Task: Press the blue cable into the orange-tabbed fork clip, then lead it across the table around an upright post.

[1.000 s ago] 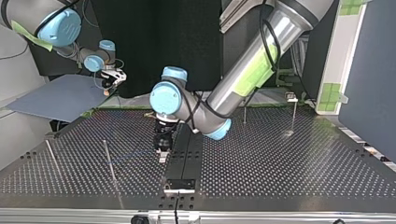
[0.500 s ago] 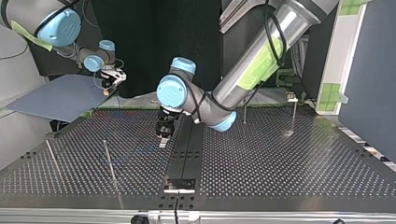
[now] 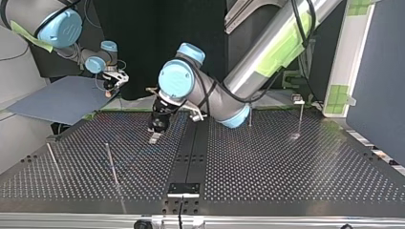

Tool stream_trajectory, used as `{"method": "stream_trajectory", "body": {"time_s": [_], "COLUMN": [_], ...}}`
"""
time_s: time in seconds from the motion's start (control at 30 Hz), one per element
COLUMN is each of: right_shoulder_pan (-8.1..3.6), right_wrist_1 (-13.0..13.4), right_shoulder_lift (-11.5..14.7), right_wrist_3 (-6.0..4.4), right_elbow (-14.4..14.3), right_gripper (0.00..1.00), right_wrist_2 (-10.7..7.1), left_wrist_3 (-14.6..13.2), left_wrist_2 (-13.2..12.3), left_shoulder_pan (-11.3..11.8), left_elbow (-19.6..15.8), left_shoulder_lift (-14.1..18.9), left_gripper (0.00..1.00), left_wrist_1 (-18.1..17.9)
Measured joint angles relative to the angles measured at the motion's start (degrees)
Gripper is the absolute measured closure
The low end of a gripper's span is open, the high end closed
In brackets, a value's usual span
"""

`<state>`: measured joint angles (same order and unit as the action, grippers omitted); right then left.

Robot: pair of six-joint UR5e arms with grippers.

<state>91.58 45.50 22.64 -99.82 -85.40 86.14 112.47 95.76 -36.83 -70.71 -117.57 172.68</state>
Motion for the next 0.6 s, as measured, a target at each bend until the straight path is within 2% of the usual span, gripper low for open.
{"method": "stream_trajectory", "body": {"time_s": [0.2, 0.4, 0.6], "right_shoulder_pan": [-0.07, -0.08, -0.09], "right_wrist_1": [0.0, 0.0, 0.0], "right_shoulder_lift": [0.0, 0.0, 0.0], "right_wrist_3": [-0.32, -0.38, -0.45], "right_elbow": [0.0, 0.0, 0.0], "right_gripper": [1.00, 1.00, 1.00], "right_wrist_2": [0.00, -0.25, -0.39], "left_wrist_3": [-2.3, -5.5, -7.9], "left_wrist_2": [-2.6, -2.6, -4.7], "left_shoulder_pan": [-0.4, -0.8, -1.3], "left_elbow": [0.6, 3.4, 6.4], "left_shoulder_lift": [2.5, 2.9, 2.9], "left_gripper": [0.00, 0.00, 0.00], "left_wrist_1": [2.2, 5.4, 8.3]}}
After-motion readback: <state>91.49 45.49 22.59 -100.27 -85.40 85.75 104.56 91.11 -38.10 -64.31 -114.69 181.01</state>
